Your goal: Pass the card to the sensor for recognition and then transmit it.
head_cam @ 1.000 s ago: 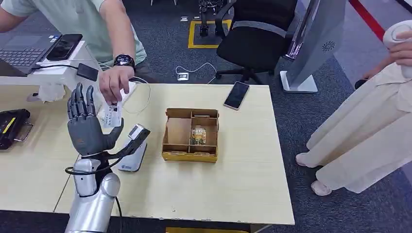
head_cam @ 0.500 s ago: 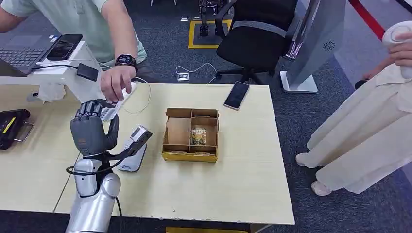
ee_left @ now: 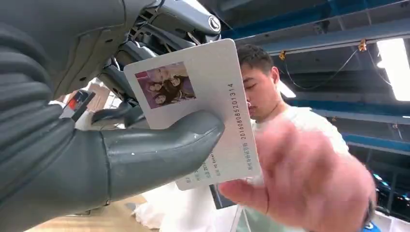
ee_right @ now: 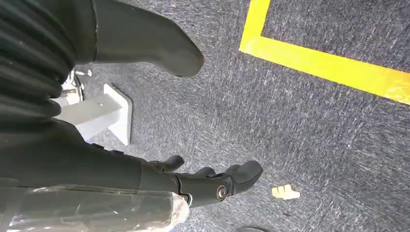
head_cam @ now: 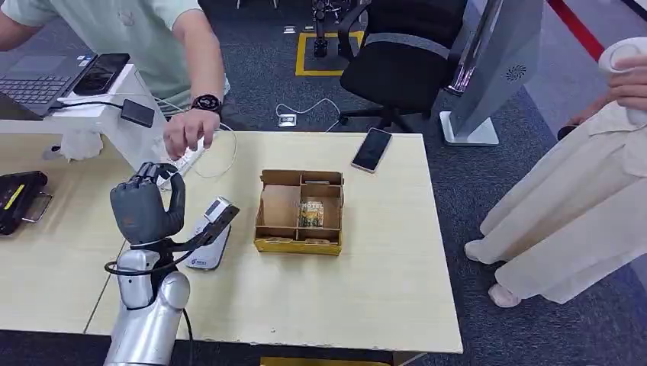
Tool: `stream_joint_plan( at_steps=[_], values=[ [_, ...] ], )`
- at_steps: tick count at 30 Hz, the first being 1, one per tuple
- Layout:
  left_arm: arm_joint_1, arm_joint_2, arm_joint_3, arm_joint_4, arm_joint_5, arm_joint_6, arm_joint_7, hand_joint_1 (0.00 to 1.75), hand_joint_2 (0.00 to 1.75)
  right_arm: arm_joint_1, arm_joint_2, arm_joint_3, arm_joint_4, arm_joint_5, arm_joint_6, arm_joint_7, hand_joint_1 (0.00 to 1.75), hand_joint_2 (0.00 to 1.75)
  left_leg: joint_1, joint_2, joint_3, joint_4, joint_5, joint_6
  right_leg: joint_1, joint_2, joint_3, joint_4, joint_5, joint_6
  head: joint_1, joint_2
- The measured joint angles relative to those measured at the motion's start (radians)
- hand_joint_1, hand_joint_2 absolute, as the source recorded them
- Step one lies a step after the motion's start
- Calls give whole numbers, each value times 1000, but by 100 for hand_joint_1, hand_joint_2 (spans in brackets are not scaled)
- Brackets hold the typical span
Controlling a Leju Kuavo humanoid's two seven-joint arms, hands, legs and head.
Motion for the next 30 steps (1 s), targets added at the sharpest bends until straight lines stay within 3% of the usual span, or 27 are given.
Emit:
stream_joint_plan(
  at_steps=[13, 19, 21, 25, 30],
  values=[
    [0, 17, -28, 58, 151, 0, 53, 175, 175, 0, 0, 0, 0, 0, 1, 2, 0, 175, 0, 0, 0, 0, 0, 0, 0, 0, 0, 0, 0, 0, 0, 0],
    [1, 67, -102, 84, 278, -22, 127, 175, 175, 0, 0, 0, 0, -3, 1, 2, 0, 175, 0, 0, 0, 0, 0, 0, 0, 0, 0, 0, 0, 0, 0, 0],
    [5, 82, -119, 87, 261, -18, 133, 175, 175, 1, 0, 0, 0, -3, 1, 0, 0, 175, 0, 0, 0, 0, 0, 0, 0, 0, 0, 0, 0, 0, 0, 0],
    [31, 86, -118, 76, 133, -3, 74, 175, 175, 0, 0, 0, 0, -2, 1, -1, 0, 175, 0, 0, 0, 0, 0, 0, 0, 0, 0, 0, 0, 0, 0, 0],
    [72, 49, -35, 4, 3, -2, -100, 175, 175, 1, 0, 0, 0, 0, 0, -4, 0, 175, 0, 0, -1, 0, 0, 0, 0, 0, 0, 0, 0, 0, 0, 0]
  ],
)
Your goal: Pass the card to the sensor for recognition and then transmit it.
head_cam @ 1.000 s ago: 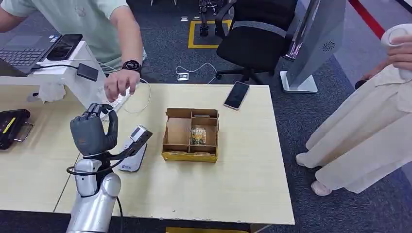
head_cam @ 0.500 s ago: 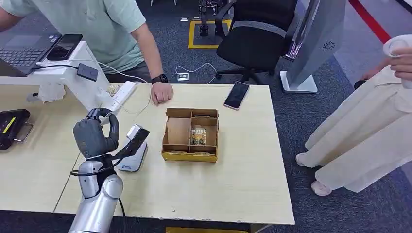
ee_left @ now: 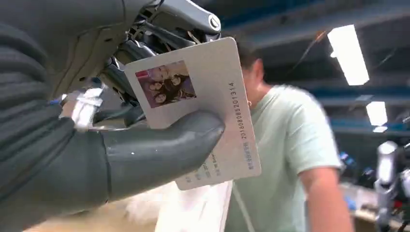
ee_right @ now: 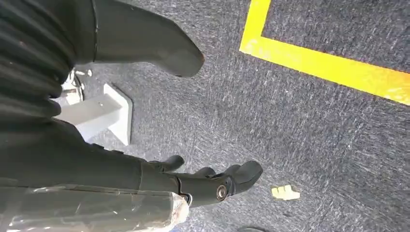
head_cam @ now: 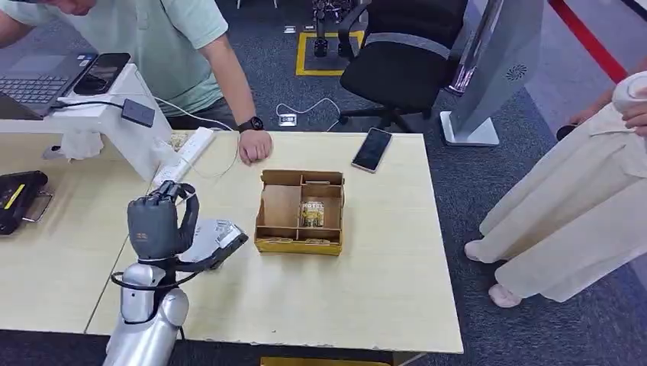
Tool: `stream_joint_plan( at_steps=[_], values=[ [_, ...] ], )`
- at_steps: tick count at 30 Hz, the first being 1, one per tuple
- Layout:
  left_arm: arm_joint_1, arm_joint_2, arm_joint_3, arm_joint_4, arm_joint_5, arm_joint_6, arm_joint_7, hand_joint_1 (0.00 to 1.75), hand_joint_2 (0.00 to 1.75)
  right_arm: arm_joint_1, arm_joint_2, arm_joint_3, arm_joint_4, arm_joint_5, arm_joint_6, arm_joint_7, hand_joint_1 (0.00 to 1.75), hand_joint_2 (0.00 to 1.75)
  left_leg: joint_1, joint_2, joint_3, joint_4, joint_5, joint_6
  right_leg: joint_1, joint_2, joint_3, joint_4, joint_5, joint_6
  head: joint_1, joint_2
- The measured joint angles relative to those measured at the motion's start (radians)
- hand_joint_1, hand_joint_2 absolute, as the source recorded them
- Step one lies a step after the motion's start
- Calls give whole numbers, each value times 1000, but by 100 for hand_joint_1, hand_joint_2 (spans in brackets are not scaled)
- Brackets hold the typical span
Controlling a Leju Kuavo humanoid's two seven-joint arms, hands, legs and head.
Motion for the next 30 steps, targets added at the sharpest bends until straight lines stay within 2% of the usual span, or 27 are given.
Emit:
stream_joint_plan(
  at_steps=[4, 6, 9, 11, 13, 14, 17, 20, 23, 30],
  values=[
    [23, -31, 66, -58, -60, 1, -88, 175, 175, 0, 0, 0, 1, 0, -1, 0, 0, 175, 0, 0, 0, 0, 0, 0, 0, 0, 0, 0, 0, 0, 0, 0],
    [31, -38, 87, -91, -104, 0, -92, 175, 175, -1, 0, 0, 2, 0, -2, -2, 0, 175, 0, 0, 0, 0, 0, 0, 0, 0, 0, 0, 0, 0, 0, 0],
    [38, -29, 87, -124, -176, 1, -23, 175, 175, -1, -1, 0, 3, -3, -2, -3, 0, 175, 0, 0, 0, 0, 0, 0, 0, 0, 0, 0, 0, 0, 0, 0],
    [45, -3, 78, -128, -207, 1, 79, 175, 175, -3, -2, 0, 4, -7, -2, -7, 0, 175, 1, 0, 1, 0, 0, 0, 0, 0, 0, 0, 0, 0, 0, 0],
    [48, 36, 35, -128, -223, 1, 207, 175, 175, -3, -4, 0, 4, -13, -2, -8, 0, 175, 1, 0, 1, 0, 0, 0, 0, 0, 0, 0, 0, 0, 0, 0],
    [48, 55, 10, -128, -227, 1, 244, 175, 175, -4, -4, 0, 5, -15, -2, -9, 0, 175, 1, 0, 1, 0, 0, 0, 0, 0, 0, 0, 0, 0, 0, 0],
    [49, 95, -34, -128, -228, 1, 282, 175, 175, -4, -6, 0, 6, -14, -2, -10, 0, 175, 1, 0, 0, 0, 0, 0, 0, 0, 0, 0, 0, 0, 0, 0],
    [51, 151, -103, -124, -230, 1, 366, 175, 175, -5, -6, 0, 6, -14, 0, -13, 0, 175, 0, 0, 0, 0, 0, 0, 0, 1, 0, 0, 0, 0, 0, 0],
    [51, 206, -171, -112, -230, 1, 413, 175, 175, -5, -8, 1, 6, -13, 1, -14, 0, 175, 0, 0, 1, 0, 0, 0, 0, 0, 0, 0, 0, 0, 0, 0],
    [51, 248, -269, -60, -230, 1, 415, 175, 175, -9, -10, 2, 7, -13, 2, -20, 0, 175, 0, 0, 0, 0, 0, 0, 0, 0, 0, 0, 0, 0, 0, 0]
  ],
)
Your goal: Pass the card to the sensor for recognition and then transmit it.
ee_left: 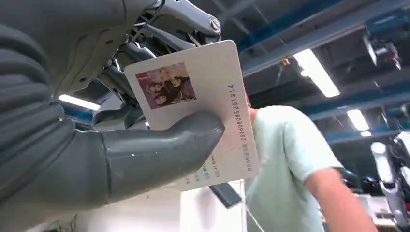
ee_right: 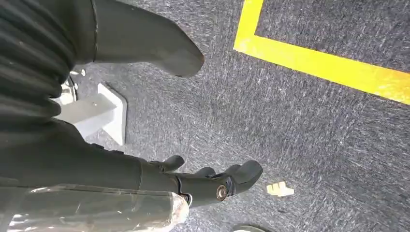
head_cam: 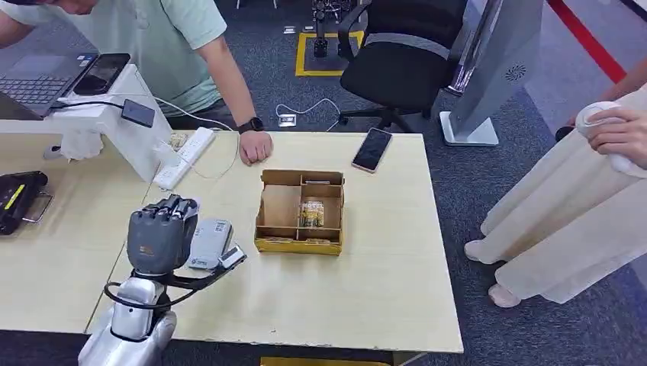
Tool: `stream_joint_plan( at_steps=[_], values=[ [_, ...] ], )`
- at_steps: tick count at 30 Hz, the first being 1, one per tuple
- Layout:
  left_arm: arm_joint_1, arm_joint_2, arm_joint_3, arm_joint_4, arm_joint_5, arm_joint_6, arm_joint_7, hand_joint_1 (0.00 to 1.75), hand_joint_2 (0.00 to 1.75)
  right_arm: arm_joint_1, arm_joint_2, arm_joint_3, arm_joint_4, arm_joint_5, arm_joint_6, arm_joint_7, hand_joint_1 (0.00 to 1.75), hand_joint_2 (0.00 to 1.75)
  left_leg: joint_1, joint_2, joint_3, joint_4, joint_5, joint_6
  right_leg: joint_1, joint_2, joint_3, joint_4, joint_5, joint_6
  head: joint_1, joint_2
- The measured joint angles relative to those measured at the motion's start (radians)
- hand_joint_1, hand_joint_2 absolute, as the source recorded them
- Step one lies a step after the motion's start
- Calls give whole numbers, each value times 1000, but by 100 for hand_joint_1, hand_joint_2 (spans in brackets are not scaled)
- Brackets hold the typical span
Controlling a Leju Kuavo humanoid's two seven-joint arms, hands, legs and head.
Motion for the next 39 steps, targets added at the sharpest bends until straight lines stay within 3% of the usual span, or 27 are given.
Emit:
stream_joint_plan(
  at_steps=[23, 34, 39],
  values=[
    [12, -22, -25, 86, 49, 0, -113, 175, 175, -1, -1, 2, 0, 0, 3, -6, 0, 175, 0, 0, 0, 0, 0, 0, 0, 0, 0, 0, 0, 0, 0, 0],
    [1, -61, -25, 155, 40, 0, -124, 175, 175, -2, -2, 11, 2, 7, 4, 0, 0, 175, 0, 0, 0, 0, 0, 0, 0, 0, 0, 0, 0, 0, 0, 0],
    [-18, -76, -25, 190, 40, 0, -85, 175, 175, -2, -2, 14, 5, 15, 4, 0, 0, 175, 0, 0, 0, 0, 0, 0, 0, 0, 0, 0, 0, 0, 0, 0]
  ],
)
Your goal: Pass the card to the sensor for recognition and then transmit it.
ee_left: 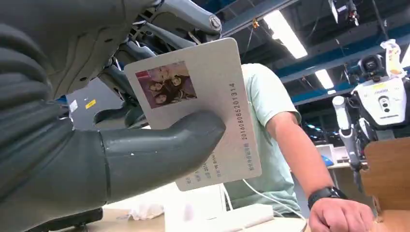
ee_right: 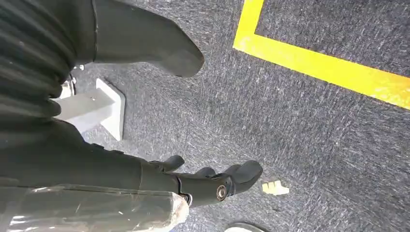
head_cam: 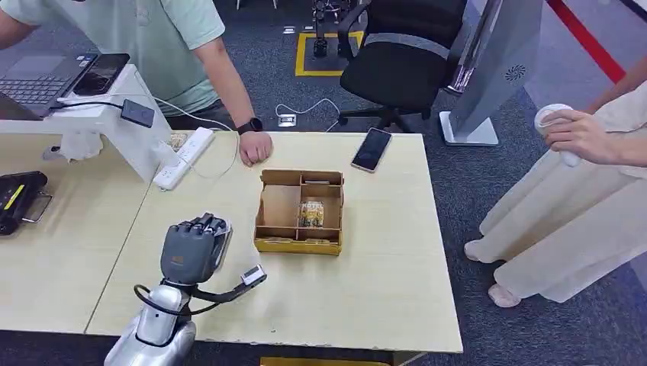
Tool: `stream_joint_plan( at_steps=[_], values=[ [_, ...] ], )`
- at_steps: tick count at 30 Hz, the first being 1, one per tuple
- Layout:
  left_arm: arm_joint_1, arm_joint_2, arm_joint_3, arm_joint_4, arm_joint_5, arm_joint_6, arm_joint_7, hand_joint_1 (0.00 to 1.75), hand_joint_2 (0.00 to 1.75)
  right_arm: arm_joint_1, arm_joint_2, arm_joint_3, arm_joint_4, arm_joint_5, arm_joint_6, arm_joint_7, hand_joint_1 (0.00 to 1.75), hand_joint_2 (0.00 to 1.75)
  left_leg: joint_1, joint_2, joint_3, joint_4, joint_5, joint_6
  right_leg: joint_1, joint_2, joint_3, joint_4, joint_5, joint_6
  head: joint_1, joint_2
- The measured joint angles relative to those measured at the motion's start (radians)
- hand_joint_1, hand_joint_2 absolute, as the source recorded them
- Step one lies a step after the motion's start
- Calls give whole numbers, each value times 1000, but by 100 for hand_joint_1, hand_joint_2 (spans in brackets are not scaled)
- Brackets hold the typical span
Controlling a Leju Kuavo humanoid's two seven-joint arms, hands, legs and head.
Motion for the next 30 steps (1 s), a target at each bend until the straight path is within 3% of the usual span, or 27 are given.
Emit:
stream_joint_plan(
  at_steps=[19, 30],
  values=[
    [-38, -25, 1, 72, -21, 0, 27, 175, 175, -1, -1, 3, 2, -2, 0, 0, 0, 175, 0, 0, 0, 0, 0, 0, 0, 0, 0, 0, 0, 0, 0, 0],
    [-26, 2, 78, 132, -15, 0, 66, 175, 175, 1, -3, 3, 3, -21, -1, -1, 0, 175, 0, 0, 0, 0, 0, 0, 0, 0, 0, 0, 0, 0, 0, 0]
  ],
)
